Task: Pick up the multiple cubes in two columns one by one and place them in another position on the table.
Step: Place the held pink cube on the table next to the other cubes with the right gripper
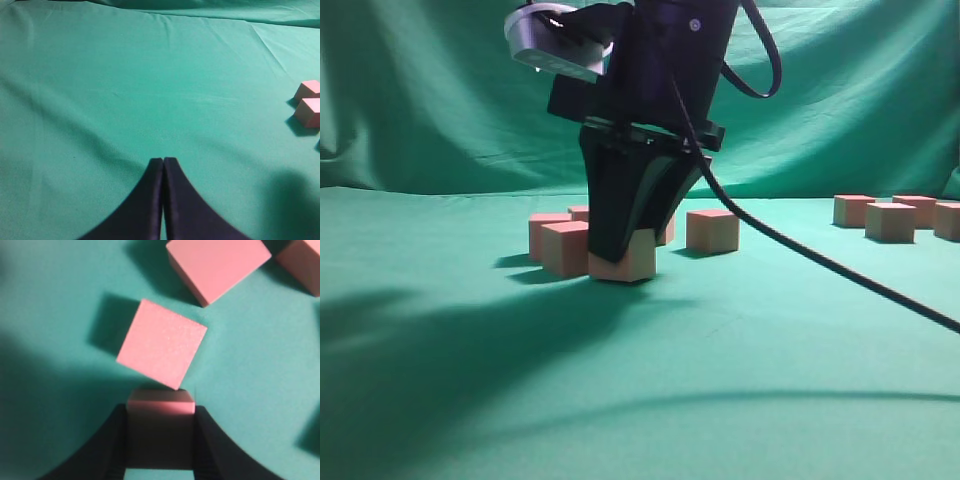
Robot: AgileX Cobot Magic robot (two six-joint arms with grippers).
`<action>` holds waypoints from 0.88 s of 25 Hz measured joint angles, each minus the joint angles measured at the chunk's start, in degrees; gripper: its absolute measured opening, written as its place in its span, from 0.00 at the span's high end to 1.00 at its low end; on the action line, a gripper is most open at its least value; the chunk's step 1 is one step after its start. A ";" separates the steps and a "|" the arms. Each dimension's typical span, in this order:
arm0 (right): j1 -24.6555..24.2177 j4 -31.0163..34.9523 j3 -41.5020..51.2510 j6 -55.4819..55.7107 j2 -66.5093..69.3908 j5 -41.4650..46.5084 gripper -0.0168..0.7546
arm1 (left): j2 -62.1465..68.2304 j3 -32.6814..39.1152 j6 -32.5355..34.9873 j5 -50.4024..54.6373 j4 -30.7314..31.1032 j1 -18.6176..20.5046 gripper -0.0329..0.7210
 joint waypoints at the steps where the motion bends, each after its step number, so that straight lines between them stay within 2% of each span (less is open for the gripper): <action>1: 0.00 0.00 0.00 0.00 0.00 0.00 0.64 | 0.00 0.00 0.00 0.00 0.00 0.00 0.96; 2: 0.00 0.00 0.00 0.00 0.10 0.00 0.64 | 0.00 0.00 0.00 0.00 0.00 0.00 0.96; 3: 0.00 0.14 0.00 0.00 0.21 0.11 0.58 | 0.00 0.00 0.00 0.00 0.00 0.00 0.96; 8: 0.00 -0.29 -3.11 0.14 0.37 5.61 0.21 | 0.00 0.00 0.00 0.00 0.00 0.00 0.96; 9: 0.00 -0.97 -4.99 0.52 0.37 7.65 0.17 | 0.00 0.00 0.00 0.00 0.00 0.00 0.96; 13: 0.00 -5.38 -14.17 4.90 0.37 17.72 0.17 | 0.00 0.00 0.00 0.00 0.00 0.00 0.96; 14: 0.00 -7.07 -16.91 6.46 0.37 18.72 0.17 | 0.00 0.00 0.00 0.00 0.00 0.00 0.96; 16: 0.00 -10.41 -21.22 10.00 -0.23 19.37 0.25 | 0.00 0.00 0.00 0.00 0.00 0.00 0.96; 22: -0.76 -23.40 -24.13 18.97 -5.83 20.78 0.24 | 0.00 0.00 0.00 0.00 0.00 0.00 0.96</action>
